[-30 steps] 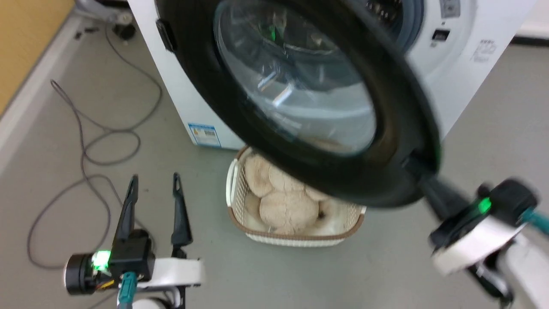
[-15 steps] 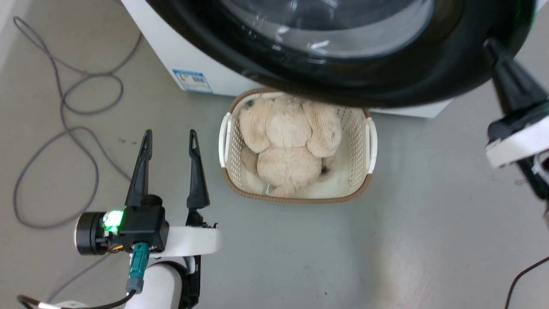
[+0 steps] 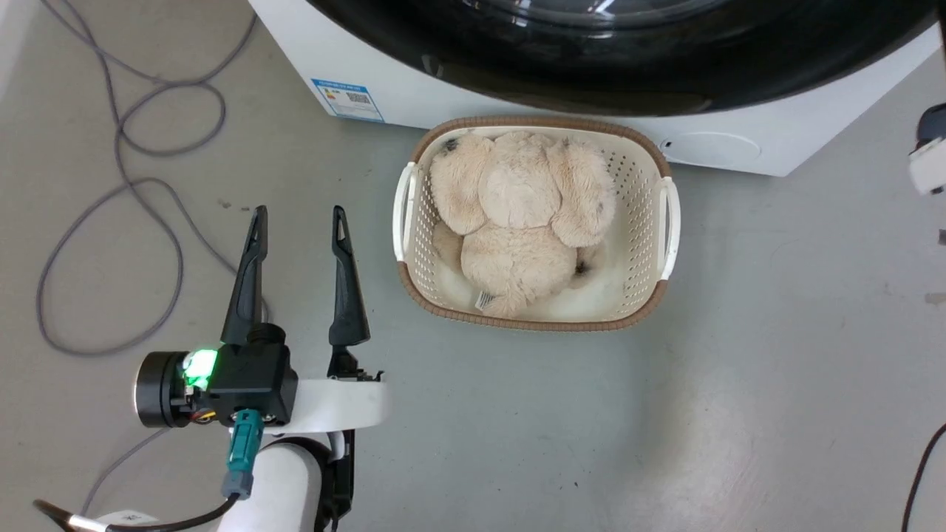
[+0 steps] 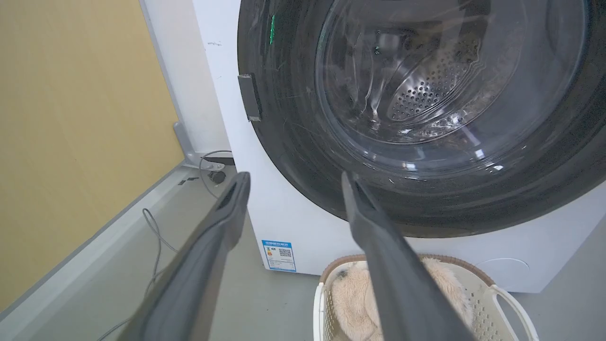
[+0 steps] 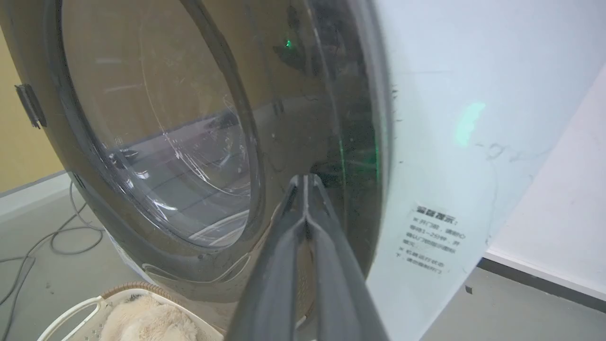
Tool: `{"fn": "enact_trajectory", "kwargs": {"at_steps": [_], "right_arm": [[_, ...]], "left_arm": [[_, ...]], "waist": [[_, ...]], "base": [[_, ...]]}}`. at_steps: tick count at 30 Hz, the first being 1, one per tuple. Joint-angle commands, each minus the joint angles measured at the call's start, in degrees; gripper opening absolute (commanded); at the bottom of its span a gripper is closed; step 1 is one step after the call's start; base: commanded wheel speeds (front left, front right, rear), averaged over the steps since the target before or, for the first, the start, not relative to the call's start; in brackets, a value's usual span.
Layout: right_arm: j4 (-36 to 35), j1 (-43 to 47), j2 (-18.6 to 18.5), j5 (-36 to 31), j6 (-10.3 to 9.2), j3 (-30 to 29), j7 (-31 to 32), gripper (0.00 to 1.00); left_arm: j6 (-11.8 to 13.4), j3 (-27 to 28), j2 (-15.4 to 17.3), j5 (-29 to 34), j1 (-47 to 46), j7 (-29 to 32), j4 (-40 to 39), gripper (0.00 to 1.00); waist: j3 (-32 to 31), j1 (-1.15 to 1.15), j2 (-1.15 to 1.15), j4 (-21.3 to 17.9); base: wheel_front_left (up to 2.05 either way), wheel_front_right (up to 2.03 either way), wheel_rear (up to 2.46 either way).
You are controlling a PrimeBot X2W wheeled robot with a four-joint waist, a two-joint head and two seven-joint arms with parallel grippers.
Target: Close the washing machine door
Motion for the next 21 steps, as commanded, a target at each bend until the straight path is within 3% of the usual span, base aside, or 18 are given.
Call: {"fn": "enact_trajectory", "kwargs": {"at_steps": [1, 13, 16, 21], "right_arm": [[1.13, -1.52, 0.30, -0.51, -0.08, -1.39, -0.21, 0.00], [1.02, 1.99, 3.30, -4.91, -0.08, -6.31, -0.21, 0.00], [-3.61, 4.41, 5.55, -5.84, -0.08, -10.66, -0.21, 0.00], [-18.16, 10.10, 10.50, -14.26, -0.08, -19.46, -0.21, 0.00]], "left_arm": [[0.40, -0.12, -0.05, -0.31, -0.95, -0.25, -0.25, 1.00], [0.52, 0.98, -0.15, -0.55, -0.05, -0.25, 0.83, 1.00], [0.36, 1.79, -0.15, -0.68, 0.91, -0.25, 1.44, 1.00], [-0.16, 3.20, 0.32, -0.49, 2.45, -0.25, 2.39, 1.00]], "waist": [[0.27, -0.01, 0.00, 0.24], [-2.31, -0.01, 0.00, -0.05], [-4.70, -0.01, 0.00, -0.79], [-8.95, -0.01, 0.00, -2.30]], "base": [[0.00, 0.00, 0.00], [0.00, 0.00, 0.00], [0.00, 0.00, 0.00], [0.00, 0.00, 0.00]]}}
